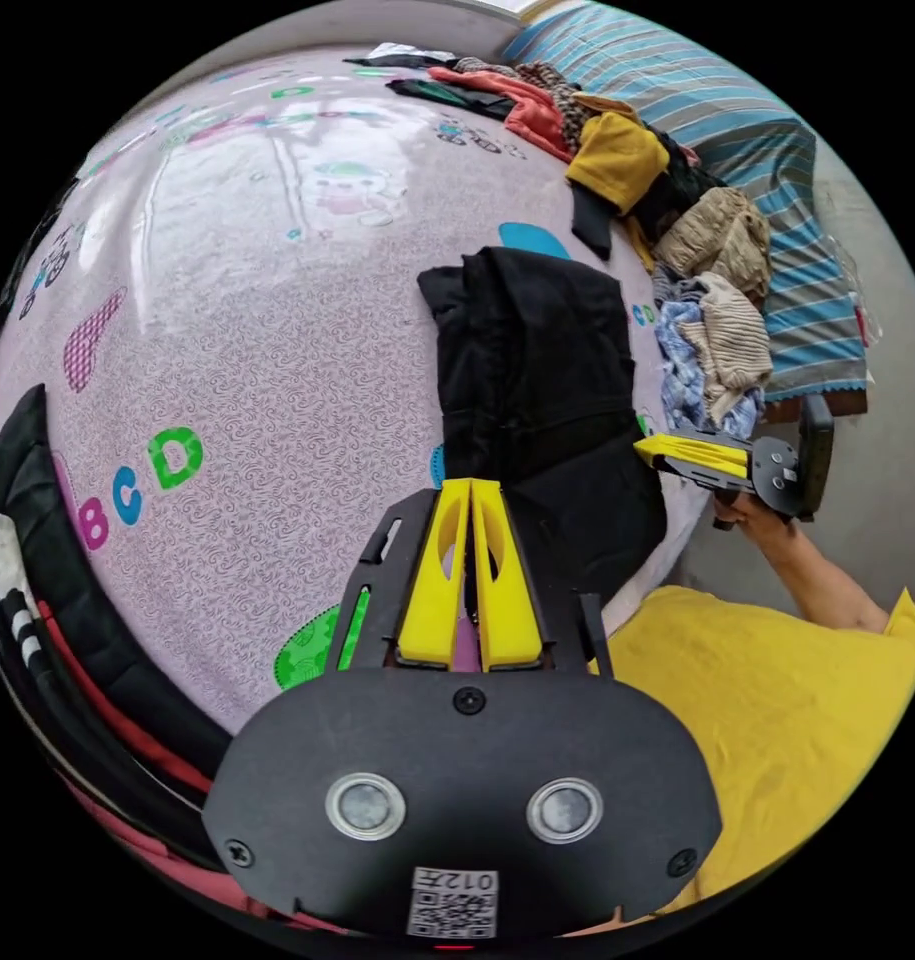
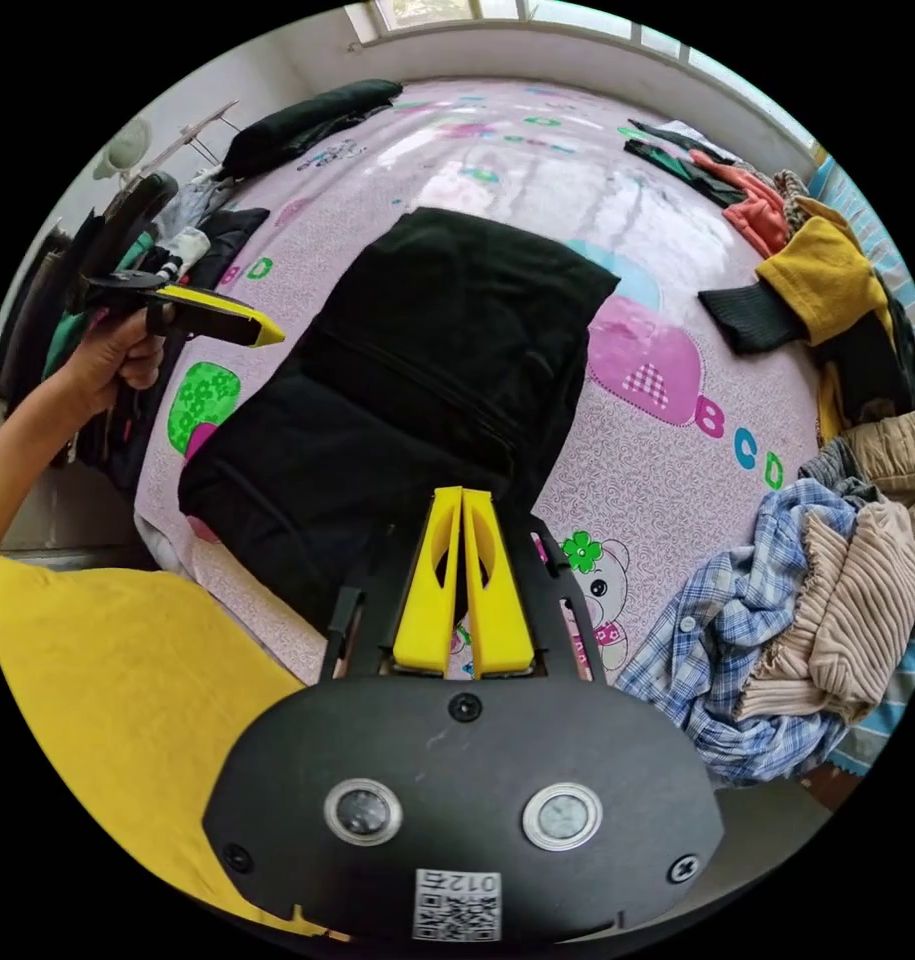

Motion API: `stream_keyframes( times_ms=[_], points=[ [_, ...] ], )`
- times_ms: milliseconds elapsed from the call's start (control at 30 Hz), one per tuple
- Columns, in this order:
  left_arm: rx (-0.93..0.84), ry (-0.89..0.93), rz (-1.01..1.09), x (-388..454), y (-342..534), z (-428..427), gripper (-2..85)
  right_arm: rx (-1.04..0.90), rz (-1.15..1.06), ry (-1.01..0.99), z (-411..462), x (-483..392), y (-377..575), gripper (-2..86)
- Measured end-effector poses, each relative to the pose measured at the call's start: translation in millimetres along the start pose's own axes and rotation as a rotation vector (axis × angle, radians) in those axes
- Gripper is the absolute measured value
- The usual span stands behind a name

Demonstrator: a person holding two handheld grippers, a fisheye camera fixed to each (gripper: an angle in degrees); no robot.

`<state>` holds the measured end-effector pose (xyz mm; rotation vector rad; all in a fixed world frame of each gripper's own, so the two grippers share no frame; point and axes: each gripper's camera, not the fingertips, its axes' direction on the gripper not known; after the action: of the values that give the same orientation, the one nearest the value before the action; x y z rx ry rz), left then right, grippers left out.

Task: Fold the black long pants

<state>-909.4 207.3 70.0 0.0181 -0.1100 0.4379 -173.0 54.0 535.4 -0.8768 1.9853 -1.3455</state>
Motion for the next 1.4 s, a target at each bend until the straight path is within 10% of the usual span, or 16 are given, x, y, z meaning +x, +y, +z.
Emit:
stream_keyframes(
  times_ms=[233,400,800,1400],
  points=[
    [-0.085,0.231,0.153,33.9,72.7,-2.0,0.4,0.011,-0.063,-0.158,-32.2,-18.2,55.5,-0.1],
    [-0.229,-0.025,0.111,33.3,90.6,44.7,0.5,-0.069,-0.043,-0.096,-6.1,-21.3,64.4,-0.1],
    [0.028,-0.019,0.011,38.5,112.3,-24.9,0.5,0.005,0.086,-0.083,-48.3,-14.6,92.7,-0.1],
    [-0.079,-0.027,0.186,54.3,110.6,9.8,0.8,0.007,0.215,0.012,-52.0,-38.1,105.2,3.8]
  ],
)
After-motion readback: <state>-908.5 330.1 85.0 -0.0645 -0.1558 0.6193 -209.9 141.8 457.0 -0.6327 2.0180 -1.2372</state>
